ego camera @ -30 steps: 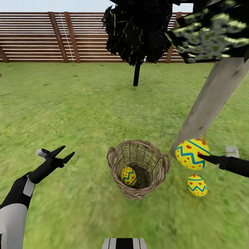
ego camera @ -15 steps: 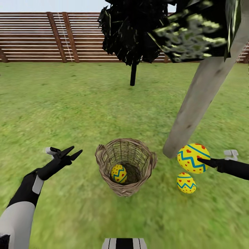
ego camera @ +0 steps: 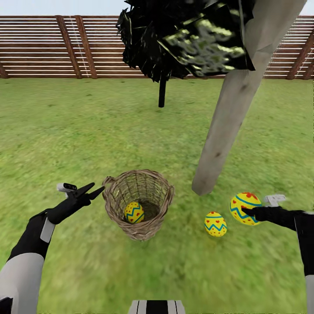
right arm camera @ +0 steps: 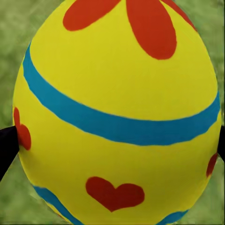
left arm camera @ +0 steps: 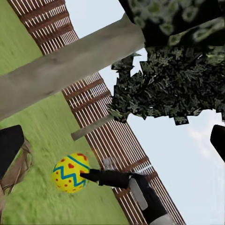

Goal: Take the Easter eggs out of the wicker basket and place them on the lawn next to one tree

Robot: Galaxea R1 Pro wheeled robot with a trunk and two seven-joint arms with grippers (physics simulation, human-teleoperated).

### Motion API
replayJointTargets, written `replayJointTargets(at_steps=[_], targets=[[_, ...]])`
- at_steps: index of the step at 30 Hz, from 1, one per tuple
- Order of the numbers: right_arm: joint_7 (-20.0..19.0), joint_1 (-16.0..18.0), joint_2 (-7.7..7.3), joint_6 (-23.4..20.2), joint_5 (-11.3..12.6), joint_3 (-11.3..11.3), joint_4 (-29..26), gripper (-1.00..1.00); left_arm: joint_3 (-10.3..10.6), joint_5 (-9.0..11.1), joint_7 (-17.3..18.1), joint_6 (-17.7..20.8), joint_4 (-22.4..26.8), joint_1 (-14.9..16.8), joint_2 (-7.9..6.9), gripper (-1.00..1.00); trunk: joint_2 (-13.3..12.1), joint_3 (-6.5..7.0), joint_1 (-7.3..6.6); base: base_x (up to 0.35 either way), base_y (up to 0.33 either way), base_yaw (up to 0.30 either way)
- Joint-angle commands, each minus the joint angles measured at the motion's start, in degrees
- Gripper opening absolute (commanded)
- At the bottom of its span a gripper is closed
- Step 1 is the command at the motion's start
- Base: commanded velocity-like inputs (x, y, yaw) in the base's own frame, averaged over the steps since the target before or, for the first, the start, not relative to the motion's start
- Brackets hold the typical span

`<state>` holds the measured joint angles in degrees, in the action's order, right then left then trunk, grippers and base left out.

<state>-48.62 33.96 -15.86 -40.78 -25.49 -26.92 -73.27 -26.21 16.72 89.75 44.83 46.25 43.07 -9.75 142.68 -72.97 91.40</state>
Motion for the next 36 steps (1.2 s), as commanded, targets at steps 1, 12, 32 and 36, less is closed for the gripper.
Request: replayJointTargets(at_steps=[1, 12, 32, 36], targets=[[5.54, 0.06, 0.07, 1.88, -0.26, 2.02, 2.28, -1.00, 0.34, -0.11, 0.25, 0.61, 0.18, 0.01, 0.10, 1.00, 0.02, -0.04, -0.02, -0.016, -0.335, 0.000], [36.25, 1.31, 5.84, 13.55, -0.31, 12.09, 20.84, -1.00, 11.12, -0.20, 0.25, 0.67, 9.55, -0.27, 3.92, 1.00, 0.02, -0.04, -0.02, 0.124, -0.305, 0.000], [59.46, 20.36, 9.63, 21.56, 0.15, 18.75, 55.25, -1.00, 22.48, 2.15, 0.25, 9.58, 33.63, -5.22, 10.89, 1.00, 0.74, -3.31, 0.63, 0.019, -0.017, 0.000], [60.87, 22.53, 9.54, 21.77, 0.26, 18.75, 57.11, -1.00, 22.51, 2.26, 0.25, 11.25, 35.69, -5.78, 11.00, 1.00, 0.79, -4.19, 0.73, 0.000, 0.000, 0.000]])
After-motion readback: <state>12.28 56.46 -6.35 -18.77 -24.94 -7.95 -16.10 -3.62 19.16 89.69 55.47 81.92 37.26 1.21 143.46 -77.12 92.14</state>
